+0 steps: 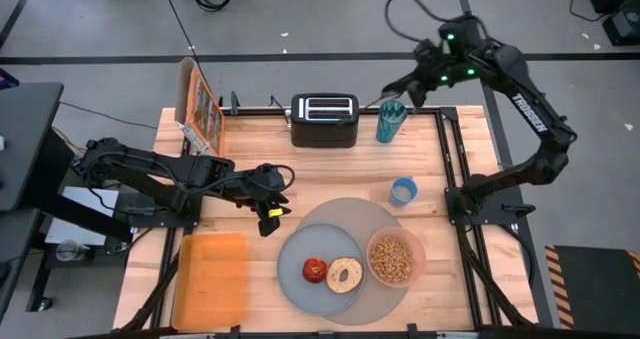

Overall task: Arrange a breakfast setting
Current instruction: Put the black spoon in the center of the gray placemat

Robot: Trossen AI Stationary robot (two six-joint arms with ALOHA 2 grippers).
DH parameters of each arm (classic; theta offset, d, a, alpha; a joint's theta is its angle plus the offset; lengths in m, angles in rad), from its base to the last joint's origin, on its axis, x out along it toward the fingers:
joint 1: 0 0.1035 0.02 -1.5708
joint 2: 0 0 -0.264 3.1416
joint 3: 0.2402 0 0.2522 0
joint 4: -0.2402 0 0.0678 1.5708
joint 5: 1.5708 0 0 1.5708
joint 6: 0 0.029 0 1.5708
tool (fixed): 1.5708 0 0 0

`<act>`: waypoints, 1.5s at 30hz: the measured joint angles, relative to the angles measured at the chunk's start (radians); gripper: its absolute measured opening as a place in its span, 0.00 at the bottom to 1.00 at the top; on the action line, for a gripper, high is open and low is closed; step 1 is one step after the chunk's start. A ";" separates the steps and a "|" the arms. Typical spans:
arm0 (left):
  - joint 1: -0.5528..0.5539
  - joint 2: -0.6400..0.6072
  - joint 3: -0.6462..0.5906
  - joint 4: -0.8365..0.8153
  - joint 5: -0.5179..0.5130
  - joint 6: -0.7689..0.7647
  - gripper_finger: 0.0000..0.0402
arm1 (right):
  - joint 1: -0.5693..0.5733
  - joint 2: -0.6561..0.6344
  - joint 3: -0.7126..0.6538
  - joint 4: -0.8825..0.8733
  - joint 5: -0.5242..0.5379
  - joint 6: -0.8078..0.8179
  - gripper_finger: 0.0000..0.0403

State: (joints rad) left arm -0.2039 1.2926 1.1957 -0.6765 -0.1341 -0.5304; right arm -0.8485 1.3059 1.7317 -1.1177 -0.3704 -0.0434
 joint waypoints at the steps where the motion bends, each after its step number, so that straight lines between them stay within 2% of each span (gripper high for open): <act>1: 0.000 0.000 0.000 0.000 0.000 0.000 0.36 | 0.015 0.012 0.000 0.002 -0.029 0.000 0.07; 4: 0.000 0.000 0.000 -0.001 0.000 0.000 0.36 | 0.077 0.054 0.000 -0.004 -0.058 -0.008 0.07; 13: 0.003 -0.023 0.001 -0.052 0.000 -0.013 0.36 | 0.289 0.171 0.000 -0.146 -0.053 -0.147 0.07; 22: 0.018 -0.044 0.001 -0.056 -0.002 -0.016 0.36 | 0.399 0.310 0.000 -0.251 -0.075 -0.270 0.07; 26: 0.017 -0.046 0.001 -0.055 -0.001 -0.030 0.36 | 0.433 0.360 -0.007 -0.242 -0.078 -0.307 0.07; 34: 0.018 -0.046 0.001 -0.055 0.000 -0.030 0.36 | 0.493 0.442 -0.073 -0.237 -0.151 -0.352 0.07; 40: 0.018 -0.046 0.000 -0.056 0.000 -0.026 0.36 | 0.538 0.457 -0.152 -0.138 -0.274 -0.318 0.07; 45: 0.018 -0.046 0.000 -0.057 0.000 -0.013 0.36 | 0.599 0.461 -0.180 -0.070 -0.302 -0.303 0.07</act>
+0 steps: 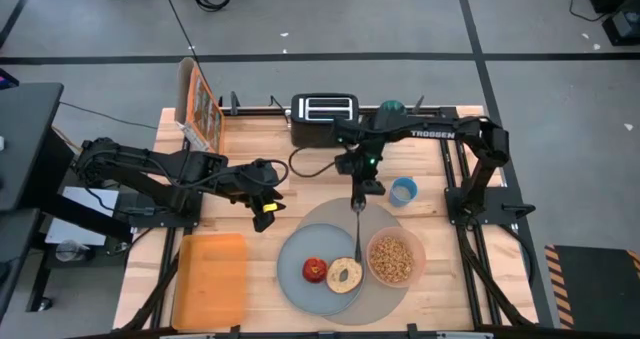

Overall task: Arrange a breakfast setting
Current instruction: Put the black spoon in the center of the gray placemat

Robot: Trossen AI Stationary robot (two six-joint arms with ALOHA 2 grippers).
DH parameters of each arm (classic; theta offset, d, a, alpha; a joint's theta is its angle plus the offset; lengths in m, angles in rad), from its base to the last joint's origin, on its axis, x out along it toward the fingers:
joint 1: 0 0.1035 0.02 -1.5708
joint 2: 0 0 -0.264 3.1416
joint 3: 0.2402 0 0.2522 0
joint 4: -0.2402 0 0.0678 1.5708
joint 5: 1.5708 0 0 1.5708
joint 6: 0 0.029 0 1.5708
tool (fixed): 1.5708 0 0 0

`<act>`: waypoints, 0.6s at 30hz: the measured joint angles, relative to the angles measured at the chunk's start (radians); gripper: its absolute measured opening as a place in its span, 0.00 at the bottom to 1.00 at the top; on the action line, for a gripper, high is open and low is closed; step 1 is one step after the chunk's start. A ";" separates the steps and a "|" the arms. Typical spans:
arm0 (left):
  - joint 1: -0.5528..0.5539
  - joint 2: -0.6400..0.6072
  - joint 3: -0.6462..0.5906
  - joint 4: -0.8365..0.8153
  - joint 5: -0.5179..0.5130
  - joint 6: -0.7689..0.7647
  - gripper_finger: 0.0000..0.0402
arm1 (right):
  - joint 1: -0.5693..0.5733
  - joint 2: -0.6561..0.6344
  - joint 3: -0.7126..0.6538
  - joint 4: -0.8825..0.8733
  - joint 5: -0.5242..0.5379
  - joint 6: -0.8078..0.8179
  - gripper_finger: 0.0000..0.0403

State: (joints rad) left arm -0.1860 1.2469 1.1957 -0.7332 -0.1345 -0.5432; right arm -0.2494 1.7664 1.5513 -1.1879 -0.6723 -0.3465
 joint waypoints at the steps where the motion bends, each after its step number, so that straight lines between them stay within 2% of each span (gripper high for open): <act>1: 0.000 0.000 0.000 -0.001 0.000 0.002 0.36 | 0.012 0.000 -0.005 0.020 -0.006 0.007 0.07; 8: 0.000 0.000 0.000 -0.001 0.000 0.004 0.36 | 0.098 -0.001 -0.113 0.177 -0.037 0.014 0.07; 18: 0.000 0.000 0.000 -0.001 0.000 -0.003 0.36 | 0.142 -0.001 -0.305 0.341 -0.056 -0.012 0.07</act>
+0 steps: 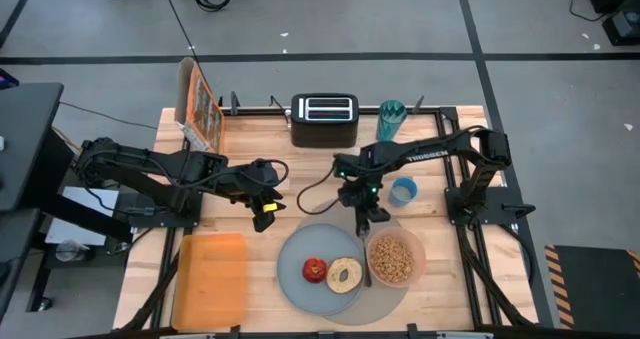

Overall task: Arrange a breakfast setting
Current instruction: Put the black spoon in the center of the gray placemat

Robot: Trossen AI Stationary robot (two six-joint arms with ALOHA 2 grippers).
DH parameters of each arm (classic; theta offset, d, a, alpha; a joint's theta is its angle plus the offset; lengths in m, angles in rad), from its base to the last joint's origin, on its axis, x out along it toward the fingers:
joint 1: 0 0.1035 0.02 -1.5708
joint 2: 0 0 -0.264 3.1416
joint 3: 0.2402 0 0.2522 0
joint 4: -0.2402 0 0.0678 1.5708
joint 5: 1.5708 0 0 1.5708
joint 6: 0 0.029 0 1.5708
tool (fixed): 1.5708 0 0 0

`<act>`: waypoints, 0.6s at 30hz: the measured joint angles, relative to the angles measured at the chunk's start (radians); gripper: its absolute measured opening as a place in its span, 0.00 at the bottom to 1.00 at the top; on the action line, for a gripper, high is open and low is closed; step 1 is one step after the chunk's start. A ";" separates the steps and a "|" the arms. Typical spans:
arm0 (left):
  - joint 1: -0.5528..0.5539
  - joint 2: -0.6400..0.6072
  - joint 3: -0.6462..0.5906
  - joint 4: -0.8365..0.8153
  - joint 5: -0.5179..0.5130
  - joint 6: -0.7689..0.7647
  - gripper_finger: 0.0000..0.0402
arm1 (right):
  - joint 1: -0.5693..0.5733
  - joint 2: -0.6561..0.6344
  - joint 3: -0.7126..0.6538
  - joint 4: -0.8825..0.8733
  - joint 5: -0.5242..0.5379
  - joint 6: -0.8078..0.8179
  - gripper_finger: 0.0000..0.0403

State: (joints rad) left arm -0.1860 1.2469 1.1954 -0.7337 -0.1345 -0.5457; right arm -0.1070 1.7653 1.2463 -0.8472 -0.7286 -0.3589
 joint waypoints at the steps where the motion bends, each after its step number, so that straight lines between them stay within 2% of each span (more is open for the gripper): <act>1: 0.000 0.000 0.000 0.000 0.000 0.000 0.36 | 0.002 0.000 -0.012 0.011 0.012 -0.007 0.07; 9: 0.000 0.000 0.000 0.000 0.000 -0.015 0.36 | 0.002 0.000 -0.054 0.070 0.033 -0.066 0.07; 14: 0.000 0.000 0.000 0.000 0.000 -0.019 0.36 | 0.003 0.000 -0.061 0.066 0.105 -0.094 0.08; 18: 0.000 0.000 0.000 0.000 0.000 -0.019 0.36 | 0.003 0.000 -0.061 0.066 0.146 -0.082 0.13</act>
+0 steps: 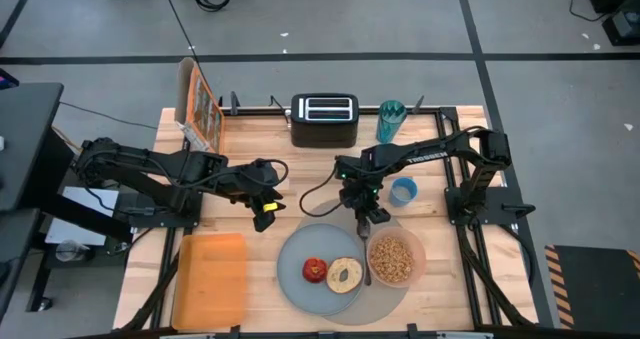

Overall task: Arrange a breakfast setting
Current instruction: Put the black spoon in the center of the gray placemat, then return to Home Position

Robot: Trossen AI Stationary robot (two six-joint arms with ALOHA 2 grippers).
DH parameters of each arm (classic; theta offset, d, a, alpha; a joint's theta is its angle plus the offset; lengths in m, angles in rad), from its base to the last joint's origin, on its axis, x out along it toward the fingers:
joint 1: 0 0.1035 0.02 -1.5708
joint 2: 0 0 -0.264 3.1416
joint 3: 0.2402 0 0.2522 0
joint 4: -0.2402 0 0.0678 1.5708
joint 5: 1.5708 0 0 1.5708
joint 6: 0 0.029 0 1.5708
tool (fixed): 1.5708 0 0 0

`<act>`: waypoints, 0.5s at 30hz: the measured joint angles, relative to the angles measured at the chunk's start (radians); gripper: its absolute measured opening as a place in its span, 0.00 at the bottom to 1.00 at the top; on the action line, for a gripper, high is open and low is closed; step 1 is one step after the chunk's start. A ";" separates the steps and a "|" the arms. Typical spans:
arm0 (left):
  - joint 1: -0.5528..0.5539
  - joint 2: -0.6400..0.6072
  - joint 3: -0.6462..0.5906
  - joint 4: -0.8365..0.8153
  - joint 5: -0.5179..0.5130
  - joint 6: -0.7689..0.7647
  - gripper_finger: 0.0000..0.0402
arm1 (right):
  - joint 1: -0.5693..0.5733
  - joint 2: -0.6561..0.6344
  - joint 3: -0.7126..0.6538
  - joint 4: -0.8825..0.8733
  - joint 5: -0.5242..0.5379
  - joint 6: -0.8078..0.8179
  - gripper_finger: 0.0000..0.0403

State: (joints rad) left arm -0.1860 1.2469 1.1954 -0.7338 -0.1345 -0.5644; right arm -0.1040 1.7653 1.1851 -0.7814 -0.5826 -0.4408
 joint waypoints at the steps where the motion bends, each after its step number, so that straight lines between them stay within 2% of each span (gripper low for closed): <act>1: 0.000 0.000 0.000 0.000 0.000 0.000 0.36 | 0.000 0.000 0.000 0.000 0.003 0.000 0.15; 5: 0.000 0.000 0.000 0.000 0.000 0.000 0.36 | 0.000 0.000 0.000 -0.006 0.014 0.000 0.25; 9: 0.000 0.000 0.000 0.001 0.000 -0.001 0.36 | -0.001 0.000 0.014 -0.016 0.073 0.025 0.35; 12: 0.003 0.000 0.000 0.018 0.000 -0.028 0.36 | -0.015 0.000 0.066 -0.073 0.088 0.084 0.38; 15: 0.015 -0.013 0.000 0.050 -0.035 -0.050 0.36 | -0.046 -0.011 0.120 -0.124 0.047 0.145 0.37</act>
State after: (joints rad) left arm -0.1711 1.2342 1.1950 -0.6838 -0.1694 -0.6140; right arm -0.1502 1.7539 1.3049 -0.9059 -0.5354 -0.2962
